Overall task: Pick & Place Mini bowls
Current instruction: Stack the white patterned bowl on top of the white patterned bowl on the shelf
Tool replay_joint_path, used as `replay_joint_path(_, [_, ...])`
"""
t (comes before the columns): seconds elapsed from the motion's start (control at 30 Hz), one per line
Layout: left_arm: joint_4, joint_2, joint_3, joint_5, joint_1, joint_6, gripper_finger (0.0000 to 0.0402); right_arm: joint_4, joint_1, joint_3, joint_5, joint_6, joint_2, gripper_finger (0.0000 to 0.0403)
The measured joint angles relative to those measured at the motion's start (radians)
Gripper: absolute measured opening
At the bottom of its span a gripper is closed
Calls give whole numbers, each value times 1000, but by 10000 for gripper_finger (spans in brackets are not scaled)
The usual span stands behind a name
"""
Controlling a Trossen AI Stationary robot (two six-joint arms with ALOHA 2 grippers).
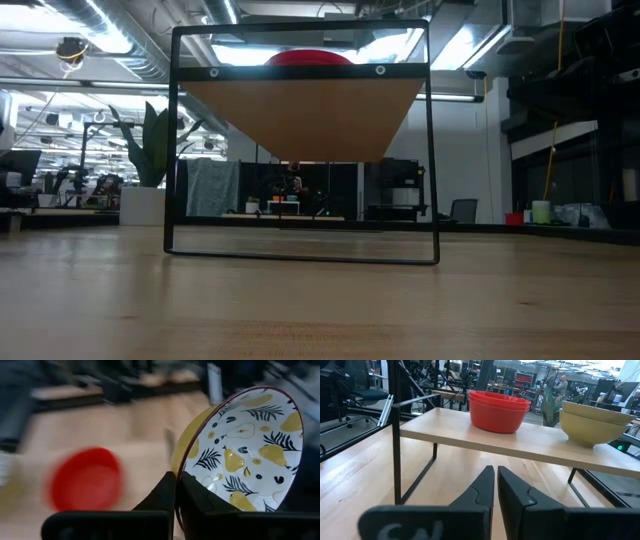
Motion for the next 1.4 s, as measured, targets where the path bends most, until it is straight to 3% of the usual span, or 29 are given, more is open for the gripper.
replay_joint_path(0.2, [26,2,111,-155,206,33,3,0,0,0,0,0,0,26])
replay_joint_path(0.4, [133,4,146,-176,423,-100,3,0,0,0,0,0,0,26])
replay_joint_path(0.67, [206,52,146,59,708,-256,3,0,0,0,0,0,0,26])
replay_joint_path(0.9, [243,155,172,251,860,-338,3,0,0,0,0,0,0,26])
replay_joint_path(1.07, [215,253,251,311,910,-345,3,0,0,0,0,0,0,26])
replay_joint_path(1.4, [-13,465,485,431,976,-346,3,0,0,0,0,0,0,26])
